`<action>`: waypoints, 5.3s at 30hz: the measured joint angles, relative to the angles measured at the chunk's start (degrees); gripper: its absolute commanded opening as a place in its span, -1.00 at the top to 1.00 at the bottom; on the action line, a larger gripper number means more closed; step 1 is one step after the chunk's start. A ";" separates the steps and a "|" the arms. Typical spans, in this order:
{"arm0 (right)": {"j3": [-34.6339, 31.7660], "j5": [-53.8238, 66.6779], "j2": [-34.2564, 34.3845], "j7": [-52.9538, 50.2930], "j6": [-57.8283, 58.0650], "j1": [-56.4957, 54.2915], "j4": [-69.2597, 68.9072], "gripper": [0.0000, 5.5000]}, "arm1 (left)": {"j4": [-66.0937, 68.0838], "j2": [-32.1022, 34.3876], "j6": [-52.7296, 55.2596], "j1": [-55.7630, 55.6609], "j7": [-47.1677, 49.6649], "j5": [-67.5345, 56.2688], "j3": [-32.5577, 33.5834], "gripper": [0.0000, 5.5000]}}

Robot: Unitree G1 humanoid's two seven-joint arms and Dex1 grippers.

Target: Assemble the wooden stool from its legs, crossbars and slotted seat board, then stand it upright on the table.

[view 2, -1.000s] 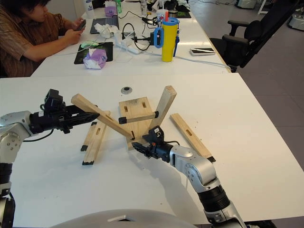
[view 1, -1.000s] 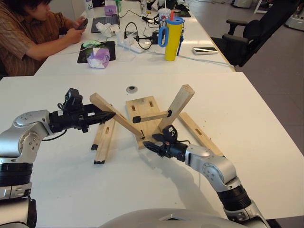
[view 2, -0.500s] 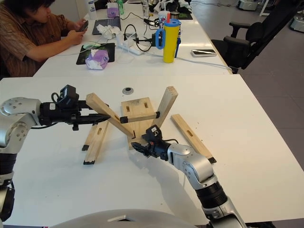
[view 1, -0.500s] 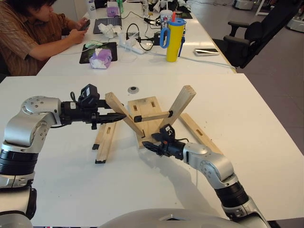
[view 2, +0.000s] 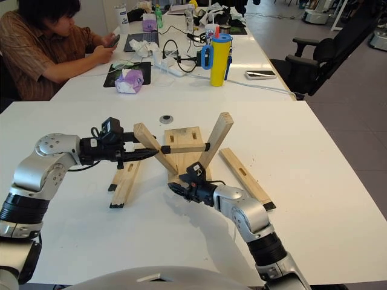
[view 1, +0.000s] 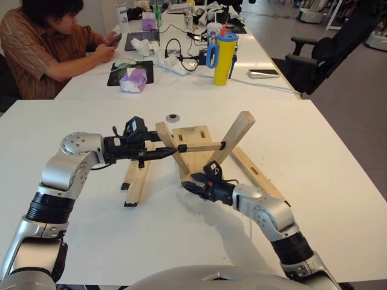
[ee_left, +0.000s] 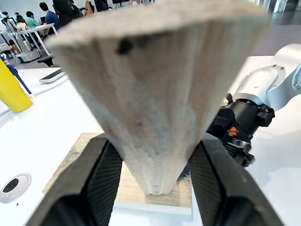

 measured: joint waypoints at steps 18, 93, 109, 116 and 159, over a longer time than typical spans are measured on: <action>4.39 -19.68 2.42 -14.80 -12.72 -8.10 -6.38 0.99 | 4.12 -0.90 -3.00 -1.53 -0.86 -0.24 -0.57 0.27; -0.63 -16.90 5.26 -3.80 -24.90 -5.99 22.31 1.00 | -11.96 -15.82 6.60 -7.99 49.71 4.89 -1.24 0.40; -14.00 3.54 -21.57 21.73 -11.46 9.80 -2.64 1.00 | -24.09 -15.42 23.64 -5.96 32.22 -35.12 8.57 0.40; -19.85 -4.07 -22.66 18.18 -20.87 -13.86 19.08 1.00 | -21.41 -7.13 25.46 -0.61 20.60 -18.20 -8.02 0.40; -0.41 -3.62 -9.41 20.99 -6.92 -14.99 -1.00 1.00 | -24.94 2.78 36.24 10.55 26.27 11.67 -17.12 0.40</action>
